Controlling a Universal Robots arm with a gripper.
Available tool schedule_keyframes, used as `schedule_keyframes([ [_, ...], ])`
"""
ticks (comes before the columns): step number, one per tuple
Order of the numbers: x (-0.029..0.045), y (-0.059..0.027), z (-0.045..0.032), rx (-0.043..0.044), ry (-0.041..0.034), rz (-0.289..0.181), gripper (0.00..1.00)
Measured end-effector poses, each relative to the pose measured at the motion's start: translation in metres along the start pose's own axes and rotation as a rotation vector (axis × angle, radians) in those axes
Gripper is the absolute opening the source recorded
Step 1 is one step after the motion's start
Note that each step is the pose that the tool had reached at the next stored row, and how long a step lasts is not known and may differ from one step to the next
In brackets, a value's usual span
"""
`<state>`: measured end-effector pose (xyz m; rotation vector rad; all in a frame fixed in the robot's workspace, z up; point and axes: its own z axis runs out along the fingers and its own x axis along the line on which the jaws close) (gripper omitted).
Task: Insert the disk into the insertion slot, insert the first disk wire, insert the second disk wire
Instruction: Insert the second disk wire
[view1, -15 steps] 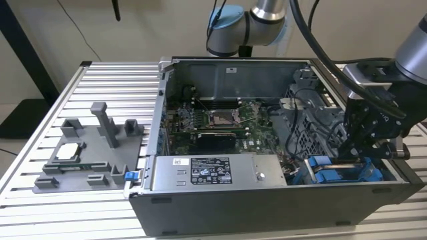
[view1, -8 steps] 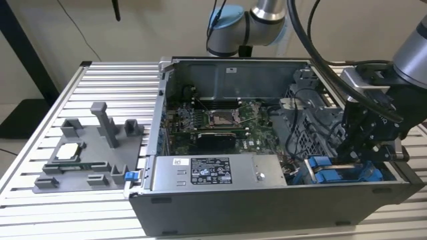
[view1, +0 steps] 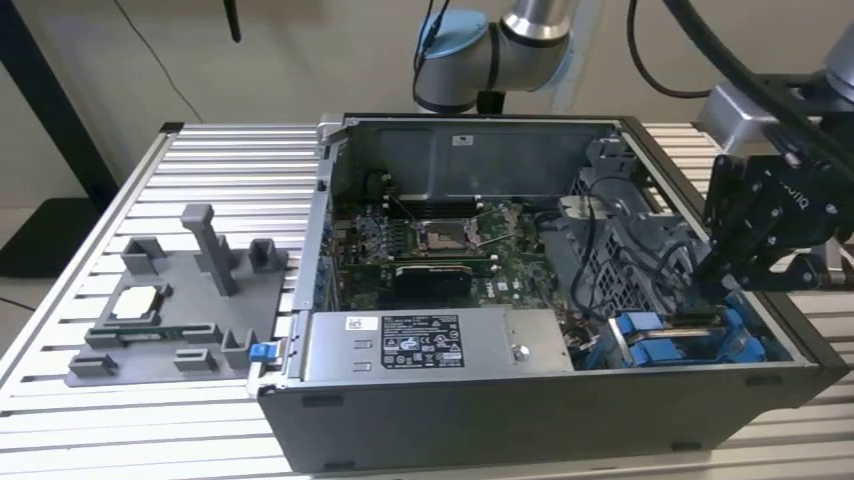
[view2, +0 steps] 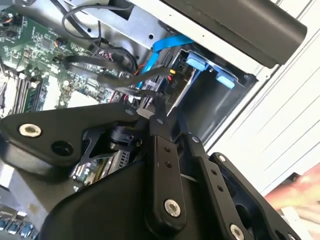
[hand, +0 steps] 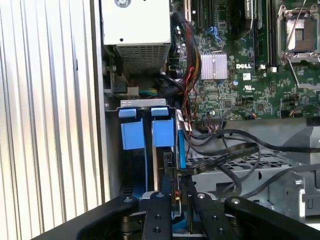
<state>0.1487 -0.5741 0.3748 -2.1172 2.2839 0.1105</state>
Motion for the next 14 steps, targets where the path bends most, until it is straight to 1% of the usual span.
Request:
schedule_keyframes([
  [4, -0.0010, 0.0005, -0.0141, 0.0000, 0.0001, 0.000, 1.00],
  [6, -0.0013, 0.0006, -0.0184, 0.0000, -0.0001, 0.000, 1.00],
  [7, -0.0014, 0.0006, -0.0196, 0.0000, 0.0001, 0.000, 1.00],
  [14, -0.0014, 0.0007, -0.0204, 0.0000, 0.0000, 0.000, 1.00],
])
